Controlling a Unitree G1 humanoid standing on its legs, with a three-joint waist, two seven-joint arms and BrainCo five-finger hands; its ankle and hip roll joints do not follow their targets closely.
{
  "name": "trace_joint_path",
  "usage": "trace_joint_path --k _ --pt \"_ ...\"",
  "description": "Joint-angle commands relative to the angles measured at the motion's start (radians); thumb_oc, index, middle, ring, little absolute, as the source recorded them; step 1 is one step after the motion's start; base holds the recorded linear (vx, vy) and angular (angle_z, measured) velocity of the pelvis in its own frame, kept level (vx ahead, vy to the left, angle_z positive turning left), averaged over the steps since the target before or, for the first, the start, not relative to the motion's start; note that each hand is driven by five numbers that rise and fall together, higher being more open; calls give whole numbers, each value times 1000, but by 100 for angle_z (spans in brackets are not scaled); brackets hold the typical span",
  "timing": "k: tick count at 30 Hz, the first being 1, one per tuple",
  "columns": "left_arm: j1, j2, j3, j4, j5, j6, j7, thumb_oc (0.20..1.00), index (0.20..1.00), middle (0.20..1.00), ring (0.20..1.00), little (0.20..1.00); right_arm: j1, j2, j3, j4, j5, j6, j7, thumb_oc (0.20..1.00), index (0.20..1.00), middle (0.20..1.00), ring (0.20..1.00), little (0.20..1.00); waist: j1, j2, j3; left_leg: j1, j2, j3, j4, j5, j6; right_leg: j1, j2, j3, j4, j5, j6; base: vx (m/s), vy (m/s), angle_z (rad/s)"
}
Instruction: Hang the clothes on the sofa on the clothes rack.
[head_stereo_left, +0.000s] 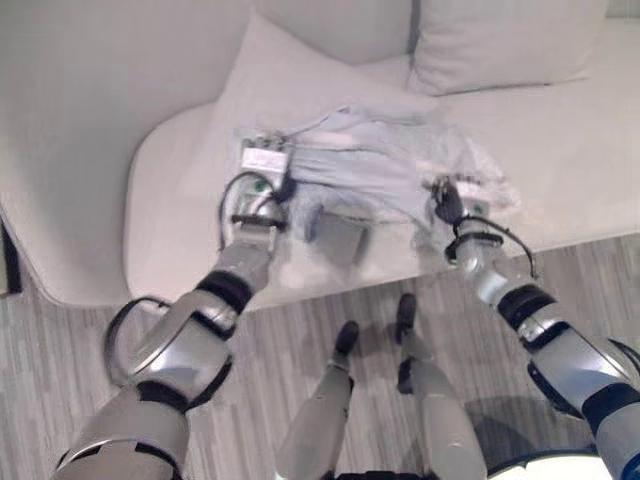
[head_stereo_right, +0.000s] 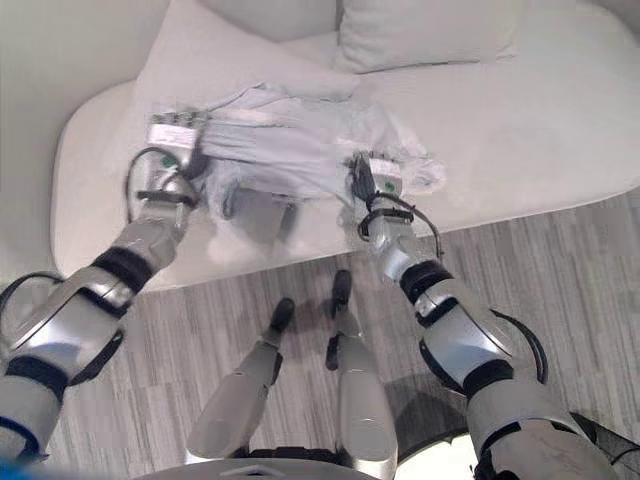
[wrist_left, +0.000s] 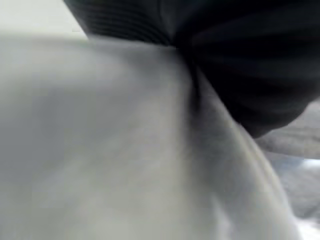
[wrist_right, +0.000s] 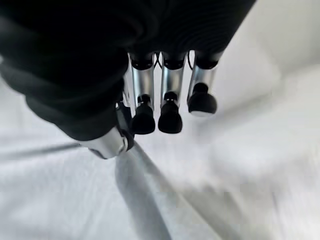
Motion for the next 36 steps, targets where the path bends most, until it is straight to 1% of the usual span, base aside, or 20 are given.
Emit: trace_joint_path --k 1,5,9,10,11,12,17,19,21,22,23,24,26,27,29,30,33,34,35,36 --pt "45 114 108 -56 42 22 14 200 200 200 200 200 123 -51 -88 -26 -43 28 -37 200 200 200 200 200 29 53 -90 172 105 57 -295 61 13 130 -89 37 42 -157 113 42 77 -8" --pt "274 185 269 -286 129 -40 -36 200 200 200 200 200 293 -38 -162 -184 -123 0 34 200 200 200 200 200 24 59 -186 264 90 85 -295 31 34 208 -105 77 -14 -122 125 53 99 -25" --pt "375 227 337 -384 156 -74 -73 200 200 200 200 200 367 -15 -182 -243 -104 -27 103 200 200 200 200 200 26 69 -239 307 68 101 -295 16 48 236 -131 98 -31 -106 140 6 122 -33" --pt "393 239 354 -409 160 -85 -81 200 200 200 200 200 389 -8 -187 -266 -88 -38 123 410 410 410 410 410 25 69 -255 319 61 103 -295 12 53 244 -139 101 -30 -103 144 4 77 -25" --pt "406 248 367 -424 163 -93 -86 200 200 200 200 200 403 -4 -183 -271 -79 -48 141 580 580 580 580 580 24 71 -265 329 54 107 -295 8 56 249 -148 104 -29 -99 149 11 176 -22" --pt "422 260 376 -440 165 -108 -92 200 200 200 200 200 425 7 -170 -276 -75 -60 164 1000 1000 1000 1000 1000 18 80 -290 352 32 112 -295 -2 67 258 -171 115 -27 -80 162 -28 185 -16" --pt "451 289 400 -454 168 -120 -120 200 200 200 200 200 473 8 -169 -315 -59 -77 217 1000 1000 1000 1000 1000 -2 96 -326 394 -11 147 -295 -16 86 258 -214 158 -36 -28 197 -27 147 -17" --pt "454 291 401 -457 167 -122 -125 200 200 200 200 200 478 6 -170 -323 -57 -82 221 1000 1000 1000 1000 1000 -5 100 -327 400 -20 159 -295 -15 90 252 -220 170 -38 -11 206 -44 139 -29" --pt "451 297 401 -463 164 -130 -132 200 200 200 200 200 497 1 -174 -344 -47 -94 237 1000 1000 1000 1000 1000 -13 109 -326 413 -40 194 -295 -13 96 237 -238 194 -44 32 226 -37 169 -21" --pt "451 297 401 -463 164 -131 -133 200 200 200 200 200 498 1 -174 -344 -47 -93 237 1000 1000 1000 1000 1000 -11 111 -329 417 -39 195 -295 -22 99 242 -237 193 -48 25 227 -54 105 -26" --pt "439 303 394 -464 168 -130 -140 200 200 200 200 200 505 2 -176 -360 -34 -99 242 1000 1000 1000 1000 1000 -26 115 -317 416 -56 212 -295 -8 101 221 -245 207 -36 66 239 -40 96 -33" --pt "428 305 387 -467 171 -134 -142 200 200 200 200 200 507 4 -173 -361 -36 -96 241 1000 1000 1000 1000 1000 -30 120 -308 421 -61 216 -295 -12 106 208 -242 209 -12 73 242 -139 129 -32" --pt "411 306 377 -469 175 -136 -144 200 200 200 200 200 509 2 -173 -368 -38 -93 238 1000 1000 1000 1000 1000 -25 129 -292 422 -60 228 -295 -9 110 194 -234 192 37 34 237 -128 84 -22" --pt "384 310 360 -474 173 -143 -156 200 200 200 200 200 511 8 -168 -370 -16 -100 245 1000 1000 1000 1000 1000 -26 158 -273 419 -46 239 -295 6 111 200 -221 127 141 -71 192 -167 86 -23" --pt "345 316 341 -479 173 -149 -163 200 200 200 200 200 515 12 -160 -386 2 -113 246 1000 1000 1000 1000 1000 -37 173 -268 419 -39 227 -295 16 116 236 -181 128 268 -176 158 -226 73 -4" --pt "288 313 311 -476 151 -160 -183 200 200 200 200 200 509 17 -146 -391 35 -135 250 1000 1000 1000 1000 1000 -22 176 -291 403 -42 219 -295 26 120 272 -130 144 375 -287 129 -184 4 26" --pt "265 305 301 -487 146 -163 -191 200 200 200 200 200 493 23 -124 -403 64 -149 281 1000 1000 1000 1000 1000 2 168 -309 395 -53 218 -295 31 118 293 -123 133 351 -299 120 -25 -31 19" --pt "268 300 298 -498 142 -172 -194 200 200 200 200 200 500 28 -112 -398 96 -159 298 1000 1000 1000 1000 1000 20 160 -337 393 -57 217 -295 28 111 340 -128 113 267 -320 123 42 -44 -28" --pt "269 300 299 -499 142 -172 -194 200 200 200 200 200 500 28 -112 -398 96 -159 298 1000 1000 1000 1000 1000 19 161 -337 393 -57 216 -295 28 111 342 -128 111 264 -318 123 48 -41 -33" --pt "271 271 291 -502 123 -178 -186 200 200 200 200 200 480 43 -86 -374 103 -154 306 1000 1000 1000 1000 1000 13 167 -341 394 -54 208 -295 30 112 318 -103 140 267 -311 125 -1 -34 -6"
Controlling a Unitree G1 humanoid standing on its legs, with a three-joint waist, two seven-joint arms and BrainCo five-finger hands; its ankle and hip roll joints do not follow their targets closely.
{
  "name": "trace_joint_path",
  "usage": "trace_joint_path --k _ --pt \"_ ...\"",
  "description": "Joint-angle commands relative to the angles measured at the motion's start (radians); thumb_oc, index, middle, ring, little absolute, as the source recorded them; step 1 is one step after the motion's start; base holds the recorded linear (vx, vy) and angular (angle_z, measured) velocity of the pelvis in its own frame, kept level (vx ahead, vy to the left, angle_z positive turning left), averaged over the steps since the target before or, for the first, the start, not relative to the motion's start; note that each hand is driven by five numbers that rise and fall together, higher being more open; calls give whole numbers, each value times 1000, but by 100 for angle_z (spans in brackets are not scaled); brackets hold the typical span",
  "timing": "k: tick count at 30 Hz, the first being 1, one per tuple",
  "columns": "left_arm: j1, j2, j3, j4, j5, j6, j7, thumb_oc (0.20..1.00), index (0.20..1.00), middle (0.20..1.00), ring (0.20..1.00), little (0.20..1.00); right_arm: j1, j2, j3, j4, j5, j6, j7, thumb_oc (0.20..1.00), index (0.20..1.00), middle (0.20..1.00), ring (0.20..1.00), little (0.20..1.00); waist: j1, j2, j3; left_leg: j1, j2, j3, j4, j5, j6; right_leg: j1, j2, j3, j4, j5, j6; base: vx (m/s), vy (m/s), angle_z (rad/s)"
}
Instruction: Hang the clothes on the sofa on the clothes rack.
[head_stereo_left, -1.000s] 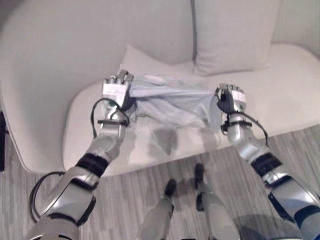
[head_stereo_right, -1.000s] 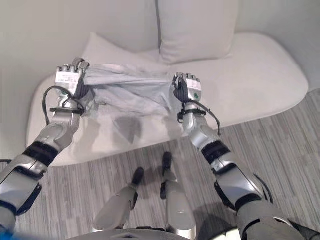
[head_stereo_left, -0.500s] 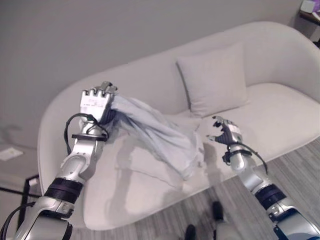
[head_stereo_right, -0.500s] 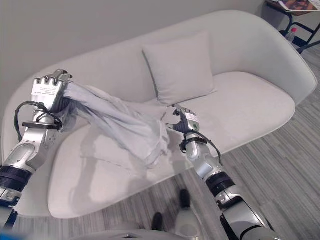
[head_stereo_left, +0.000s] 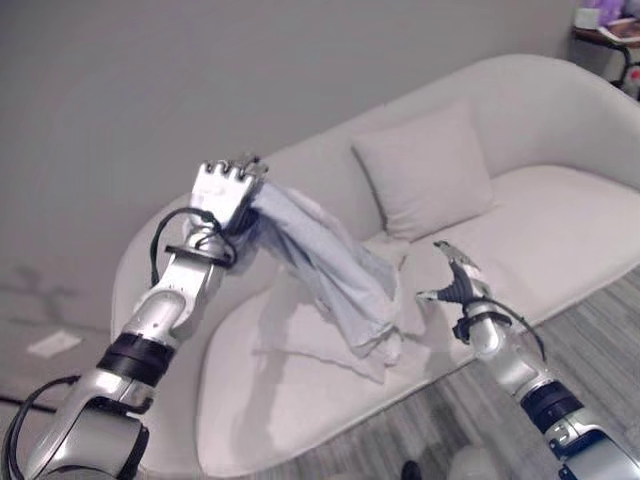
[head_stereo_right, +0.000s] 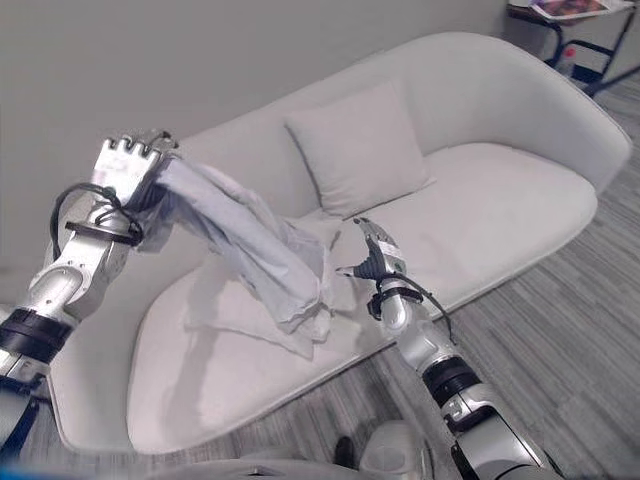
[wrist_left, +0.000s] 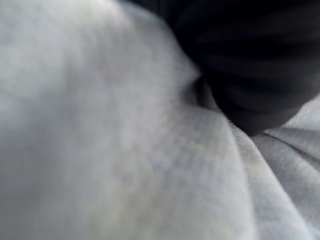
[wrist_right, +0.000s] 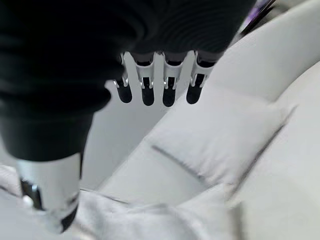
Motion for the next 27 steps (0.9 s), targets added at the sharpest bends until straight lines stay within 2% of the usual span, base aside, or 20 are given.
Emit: trace_joint_path --k 1,5,6,14,18,27 --pt "-48 18 44 -26 -38 -5 27 200 200 200 200 200 -23 39 56 -31 54 -56 17 1000 1000 1000 1000 1000 -15 -39 -131 -61 -41 -17 -41 -59 7 -80 17 42 -13 101 -12 -1 -34 2" --pt "-56 8 27 -30 -38 -7 23 200 200 200 200 200 -25 56 72 -25 60 -56 27 1000 1000 1000 1000 1000 -17 -39 -133 -62 -40 -25 -41 -57 7 -74 23 41 -25 91 -17 1 -31 -1" --pt "-77 -33 5 -20 -53 -3 25 200 200 200 200 200 -33 86 101 19 82 -52 35 1000 1000 1000 1000 1000 -25 -44 -132 -66 -37 -41 -41 -52 8 -74 33 48 -23 85 -24 -9 -72 15" --pt "-126 -141 -63 5 -76 1 24 200 200 200 200 200 -70 186 170 103 190 -56 79 1000 1000 1000 1000 1000 -21 -62 -143 -67 -34 -63 -41 -50 7 -73 27 39 -17 85 -26 17 -22 18" --pt "-147 -218 -85 -20 -106 6 27 200 200 200 200 200 -118 255 188 211 193 -22 60 1000 1000 1000 1000 1000 -8 -67 -145 -72 -36 -76 -41 -49 10 -73 18 33 -17 85 -26 29 18 10" --pt "-261 -295 -139 -34 -138 24 50 200 200 200 200 200 -182 359 204 410 236 29 53 1000 1000 1000 1000 1000 11 -64 -143 -90 -44 -94 -41 -43 13 -71 -1 10 -27 97 -19 24 16 16"
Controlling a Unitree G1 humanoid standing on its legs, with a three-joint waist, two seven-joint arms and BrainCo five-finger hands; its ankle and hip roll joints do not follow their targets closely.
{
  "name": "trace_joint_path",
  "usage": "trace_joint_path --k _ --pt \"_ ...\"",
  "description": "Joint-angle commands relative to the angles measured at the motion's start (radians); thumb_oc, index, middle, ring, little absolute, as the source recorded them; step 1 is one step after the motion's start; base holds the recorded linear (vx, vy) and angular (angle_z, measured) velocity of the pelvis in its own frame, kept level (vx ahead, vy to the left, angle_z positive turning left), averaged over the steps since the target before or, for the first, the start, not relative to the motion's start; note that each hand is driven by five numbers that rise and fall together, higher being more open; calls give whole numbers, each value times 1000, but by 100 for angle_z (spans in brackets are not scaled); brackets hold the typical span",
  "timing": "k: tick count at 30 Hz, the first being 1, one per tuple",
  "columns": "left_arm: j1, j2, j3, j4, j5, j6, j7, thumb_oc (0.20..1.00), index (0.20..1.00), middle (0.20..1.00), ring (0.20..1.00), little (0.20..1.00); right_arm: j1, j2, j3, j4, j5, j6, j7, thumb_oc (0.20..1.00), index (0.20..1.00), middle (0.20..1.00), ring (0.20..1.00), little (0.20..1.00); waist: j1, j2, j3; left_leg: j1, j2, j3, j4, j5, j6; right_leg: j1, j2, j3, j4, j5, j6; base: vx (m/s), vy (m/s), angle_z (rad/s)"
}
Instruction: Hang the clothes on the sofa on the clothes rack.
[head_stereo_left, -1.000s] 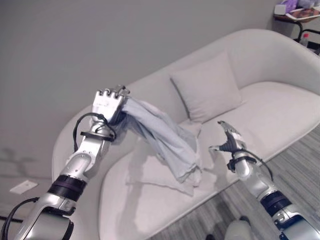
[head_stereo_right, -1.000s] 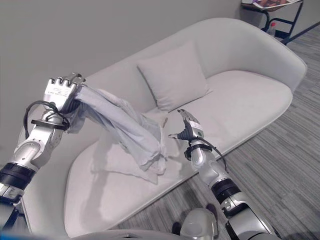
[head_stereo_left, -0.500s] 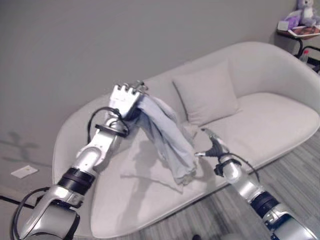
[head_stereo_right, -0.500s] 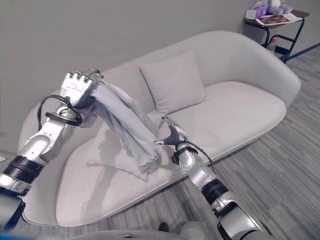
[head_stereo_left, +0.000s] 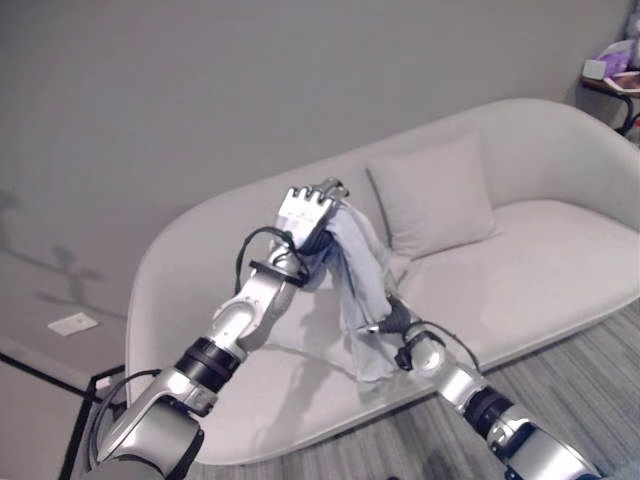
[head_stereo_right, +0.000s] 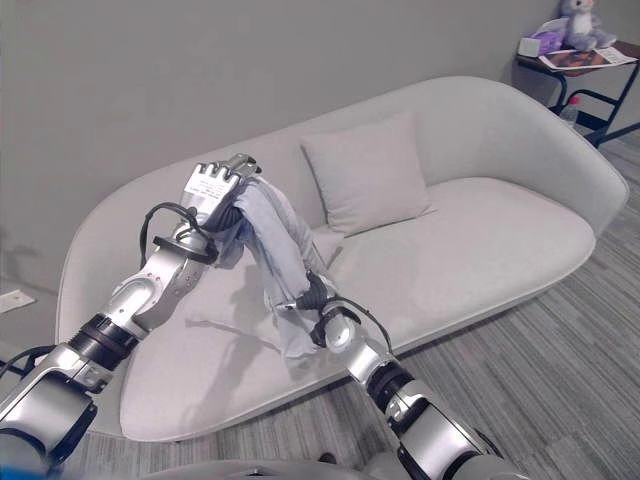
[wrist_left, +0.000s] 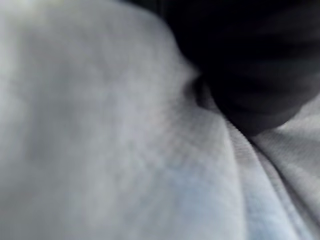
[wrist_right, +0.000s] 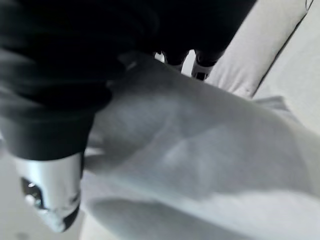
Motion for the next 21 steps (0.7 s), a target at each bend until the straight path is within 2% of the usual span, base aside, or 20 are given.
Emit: trace_joint_path --k 1,4,5,8,14,19,21 --pt "-202 0 43 11 -53 33 68 200 200 200 200 200 -95 91 14 70 51 -10 -4 1000 1000 1000 1000 1000 16 -50 -10 12 -78 30 -41 -96 58 -15 -37 99 -63 84 34 41 14 18" --pt "-235 -2 30 6 -54 38 68 200 200 200 200 200 -99 114 12 134 99 -3 18 1000 1000 1000 1000 1000 24 -44 -12 9 -79 23 -41 -94 57 -10 -43 90 -71 86 36 24 4 3" --pt "-244 -3 26 4 -55 37 71 200 200 200 200 200 -101 117 7 151 111 -2 22 200 200 200 200 200 27 -41 -10 7 -80 21 -41 -93 57 -10 -44 88 -71 87 37 18 11 3" --pt "-261 1 18 5 -49 41 76 200 200 200 200 200 -100 113 4 155 135 -4 31 200 200 200 200 200 31 -38 -10 3 -81 19 -41 -91 56 -8 -48 81 -74 87 38 13 3 6" --pt "-217 36 52 -2 -38 46 69 200 200 200 200 200 -79 78 -7 140 85 -3 17 200 200 200 200 200 28 -42 -16 6 -75 21 -41 -95 54 1 -43 74 -83 88 35 17 -19 9" --pt "-129 141 169 -3 -37 64 82 200 200 200 200 200 -24 -37 -81 49 -17 7 -37 200 200 200 200 200 20 -69 -22 15 -55 31 -41 -99 46 12 -24 82 -87 81 26 -6 -57 0" --pt "-112 155 190 -7 -39 68 84 200 200 200 200 200 -12 -57 -99 26 -23 10 -46 200 200 200 200 200 18 -71 -23 17 -51 31 -41 -100 44 15 -20 82 -90 80 24 -10 -53 -2"
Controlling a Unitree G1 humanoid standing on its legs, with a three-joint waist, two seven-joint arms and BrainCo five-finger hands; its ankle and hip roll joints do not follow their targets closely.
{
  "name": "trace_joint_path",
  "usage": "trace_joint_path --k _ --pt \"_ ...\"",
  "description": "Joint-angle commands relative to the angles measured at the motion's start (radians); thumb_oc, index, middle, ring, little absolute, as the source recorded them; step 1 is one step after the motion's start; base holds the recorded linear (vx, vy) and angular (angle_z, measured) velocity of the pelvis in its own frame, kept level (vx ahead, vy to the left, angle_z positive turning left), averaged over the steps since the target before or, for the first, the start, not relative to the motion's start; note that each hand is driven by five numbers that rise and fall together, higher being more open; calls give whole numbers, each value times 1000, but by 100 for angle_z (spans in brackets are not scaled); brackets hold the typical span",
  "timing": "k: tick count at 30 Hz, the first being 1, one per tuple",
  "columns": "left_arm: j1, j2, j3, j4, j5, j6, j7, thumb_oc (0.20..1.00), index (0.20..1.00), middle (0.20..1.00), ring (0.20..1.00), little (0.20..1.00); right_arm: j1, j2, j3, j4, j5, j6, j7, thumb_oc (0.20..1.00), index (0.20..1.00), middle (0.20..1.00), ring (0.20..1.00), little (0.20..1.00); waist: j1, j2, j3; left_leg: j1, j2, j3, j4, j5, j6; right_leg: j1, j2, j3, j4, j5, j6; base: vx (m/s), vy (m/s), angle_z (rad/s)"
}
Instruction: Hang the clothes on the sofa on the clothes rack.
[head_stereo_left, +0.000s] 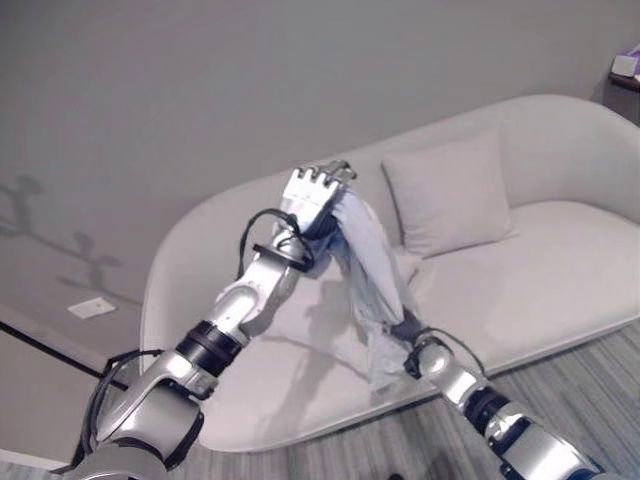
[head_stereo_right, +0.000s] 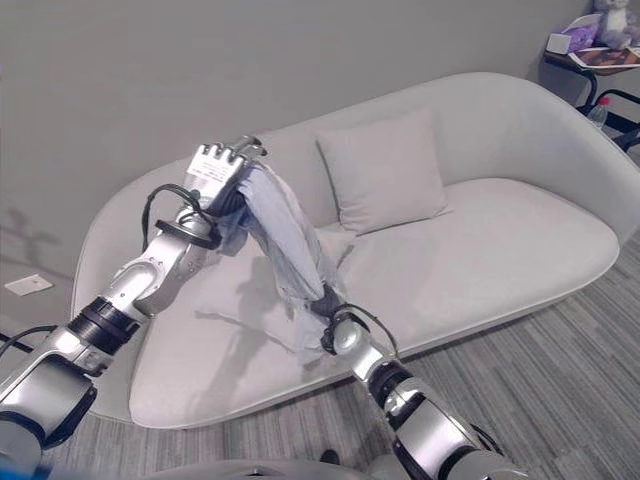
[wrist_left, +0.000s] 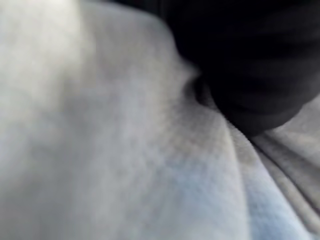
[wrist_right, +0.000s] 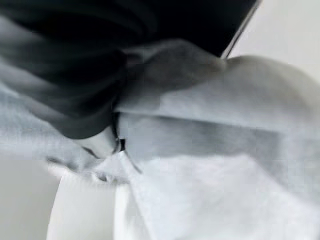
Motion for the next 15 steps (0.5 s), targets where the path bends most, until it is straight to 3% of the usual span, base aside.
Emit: trace_joint_path --k 1,7,11,15 --pt "-83 113 178 0 -45 50 92 200 200 200 200 200 -23 -25 -63 -50 -49 -10 -63 200 200 200 200 200 15 -83 -15 31 -50 62 -38 -105 47 15 -16 109 -79 80 24 -29 -82 -1" --pt "1 224 308 -47 -53 49 114 200 200 200 200 200 21 -185 -214 -279 -152 9 -165 200 200 200 200 200 9 -100 -27 31 -20 71 -38 -100 30 33 12 107 -110 77 6 -30 -97 -9" --pt "88 241 383 -92 -47 34 117 200 200 200 200 200 38 -254 -279 -396 -242 25 -204 200 200 200 200 200 13 -100 -35 19 -7 71 -38 -83 21 40 28 102 -137 92 -5 -54 -92 -8" --pt "259 203 481 -138 -36 10 120 200 200 200 200 200 79 -316 -368 -562 -343 33 -239 200 200 200 200 200 27 -111 -43 1 9 65 -38 -64 6 68 46 92 -199 104 -22 -80 -117 -1"
